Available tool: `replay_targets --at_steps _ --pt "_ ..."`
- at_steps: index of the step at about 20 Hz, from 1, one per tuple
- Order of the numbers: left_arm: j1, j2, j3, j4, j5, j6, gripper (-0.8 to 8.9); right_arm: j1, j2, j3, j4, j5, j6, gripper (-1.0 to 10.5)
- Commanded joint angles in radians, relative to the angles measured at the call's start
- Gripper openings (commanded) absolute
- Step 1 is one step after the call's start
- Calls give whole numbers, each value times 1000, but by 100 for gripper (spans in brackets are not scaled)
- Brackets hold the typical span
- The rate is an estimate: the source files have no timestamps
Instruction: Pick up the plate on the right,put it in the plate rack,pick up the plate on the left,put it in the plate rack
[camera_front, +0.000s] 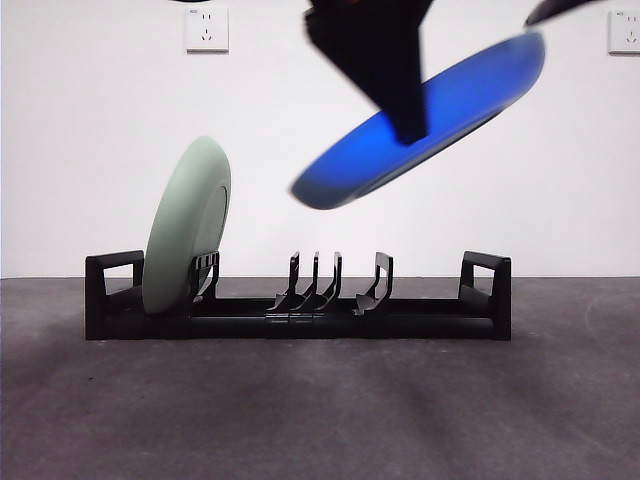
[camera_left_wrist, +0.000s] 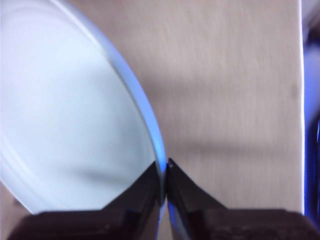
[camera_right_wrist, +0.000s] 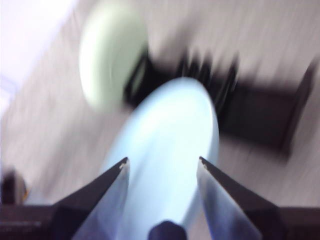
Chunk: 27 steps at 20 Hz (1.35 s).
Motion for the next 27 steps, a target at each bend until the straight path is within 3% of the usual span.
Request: replay_targets --at_steps 1,4,7,10,12,17,27 --pt "37 7 -4 88 47 -77 -9 -11 -76 5 79 92 3 225" --pt "137 7 -4 177 182 -211 -9 -14 -170 5 154 269 3 221" --pt "284 7 -4 295 435 -353 -9 -14 -232 5 174 400 -6 221" --pt "428 7 -4 459 716 -548 -9 -14 -239 5 170 433 -5 221" --pt "496 8 -4 573 801 -662 -9 -14 -230 5 171 431 -5 221" --pt "592 51 -3 734 870 -801 -9 -14 -198 5 170 430 -5 221" --pt "651 181 -3 752 878 -806 -9 -14 -157 5 171 430 -5 221"
